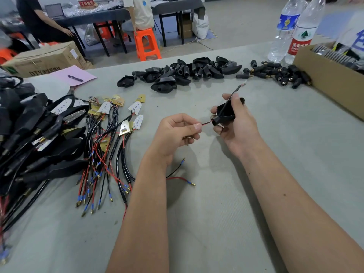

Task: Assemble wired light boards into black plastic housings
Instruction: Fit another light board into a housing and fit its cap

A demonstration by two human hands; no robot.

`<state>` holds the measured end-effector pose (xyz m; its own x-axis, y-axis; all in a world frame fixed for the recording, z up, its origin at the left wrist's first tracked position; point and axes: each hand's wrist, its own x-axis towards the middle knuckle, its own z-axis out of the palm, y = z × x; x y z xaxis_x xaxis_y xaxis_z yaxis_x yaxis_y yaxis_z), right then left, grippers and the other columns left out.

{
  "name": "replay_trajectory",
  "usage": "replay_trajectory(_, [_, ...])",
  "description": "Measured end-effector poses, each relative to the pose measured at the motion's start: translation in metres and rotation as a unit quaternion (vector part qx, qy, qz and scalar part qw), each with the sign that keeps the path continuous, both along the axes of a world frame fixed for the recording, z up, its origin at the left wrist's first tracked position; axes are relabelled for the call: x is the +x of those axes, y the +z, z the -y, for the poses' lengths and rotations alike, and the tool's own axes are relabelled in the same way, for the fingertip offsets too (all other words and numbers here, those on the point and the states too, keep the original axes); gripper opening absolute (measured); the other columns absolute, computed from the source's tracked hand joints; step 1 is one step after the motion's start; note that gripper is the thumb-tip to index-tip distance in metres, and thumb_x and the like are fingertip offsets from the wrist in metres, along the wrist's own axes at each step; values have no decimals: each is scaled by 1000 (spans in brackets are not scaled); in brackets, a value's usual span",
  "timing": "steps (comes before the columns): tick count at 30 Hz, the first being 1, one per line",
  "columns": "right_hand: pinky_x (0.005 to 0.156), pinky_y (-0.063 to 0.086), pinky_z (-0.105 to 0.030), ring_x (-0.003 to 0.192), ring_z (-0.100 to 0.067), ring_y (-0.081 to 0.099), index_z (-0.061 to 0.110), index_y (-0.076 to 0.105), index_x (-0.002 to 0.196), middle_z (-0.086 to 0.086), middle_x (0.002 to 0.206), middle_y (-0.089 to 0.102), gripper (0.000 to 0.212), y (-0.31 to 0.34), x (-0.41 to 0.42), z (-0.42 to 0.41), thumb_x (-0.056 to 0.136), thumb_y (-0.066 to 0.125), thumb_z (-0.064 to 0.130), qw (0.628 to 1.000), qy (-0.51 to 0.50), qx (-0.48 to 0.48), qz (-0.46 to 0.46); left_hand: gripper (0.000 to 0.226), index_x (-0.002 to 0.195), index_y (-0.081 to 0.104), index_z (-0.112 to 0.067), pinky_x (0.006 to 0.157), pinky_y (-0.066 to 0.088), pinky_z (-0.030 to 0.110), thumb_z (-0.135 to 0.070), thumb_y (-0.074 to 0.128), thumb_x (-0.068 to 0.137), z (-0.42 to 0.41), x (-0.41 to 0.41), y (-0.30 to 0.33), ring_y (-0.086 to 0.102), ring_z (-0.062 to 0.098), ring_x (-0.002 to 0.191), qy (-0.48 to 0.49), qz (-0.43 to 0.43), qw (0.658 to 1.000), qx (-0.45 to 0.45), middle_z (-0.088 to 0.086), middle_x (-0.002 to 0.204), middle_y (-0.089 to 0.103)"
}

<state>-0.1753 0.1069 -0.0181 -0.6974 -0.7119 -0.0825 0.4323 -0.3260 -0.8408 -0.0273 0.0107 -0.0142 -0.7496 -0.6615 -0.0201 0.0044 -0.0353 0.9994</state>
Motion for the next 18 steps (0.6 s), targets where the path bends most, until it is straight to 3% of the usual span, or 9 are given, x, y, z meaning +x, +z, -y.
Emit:
replay_trajectory(4, [53, 47, -28, 71, -22, 65, 25, 57, 121, -10, 90, 74, 18, 0, 5, 2, 108, 52, 36, 999, -13, -28, -7, 22, 73, 76, -22, 61, 51, 19, -5, 75, 88, 3, 0, -2, 66, 13, 67, 34, 6, 998, -49, 3, 73, 71])
replay_trajectory(7, [54, 48, -28, 72, -23, 67, 23, 57, 118, -9, 89, 74, 17, 0, 4, 3, 107, 55, 34, 999, -23, -31, 1, 15, 78, 76, -19, 64, 51, 20, -8, 76, 87, 0, -1, -1, 67, 13, 70, 9, 0, 999, -40, 4, 75, 72])
replay_trajectory(11, [46, 43, -24, 64, -22, 63, 18, 59, 112, -10, 84, 72, 31, -1, 1, 1, 107, 48, 47, 997, -11, -37, 66, 5, 78, 76, -17, 65, 50, 22, -13, 77, 82, -1, -2, 0, 66, 15, 72, -42, 26, 999, -5, 7, 78, 73])
replay_trajectory(14, [52, 50, -26, 68, -23, 65, 20, 63, 106, -11, 88, 72, 44, -1, -2, -1, 107, 37, 56, 992, 7, -63, 109, 10, 81, 73, -12, 61, 48, 20, -5, 74, 89, -1, -3, -1, 65, 13, 68, -18, 39, 999, -17, 5, 73, 71])
replay_trajectory(16, [62, 54, -30, 76, -24, 70, 22, 63, 101, -9, 95, 76, 42, 0, -1, -1, 108, 36, 54, 997, 2, -47, 57, 12, 81, 71, -8, 57, 47, 20, 0, 72, 90, 1, -3, -1, 63, 12, 63, 13, 48, 998, -39, 5, 69, 69])
replay_trajectory(18, [64, 54, -32, 85, -25, 72, 23, 62, 98, -9, 104, 77, 33, 0, 2, 0, 109, 41, 46, 999, -10, -22, -21, 12, 80, 71, -9, 60, 46, 24, -1, 74, 88, 4, -3, -3, 58, 13, 61, 59, 74, 991, -97, 4, 67, 67])
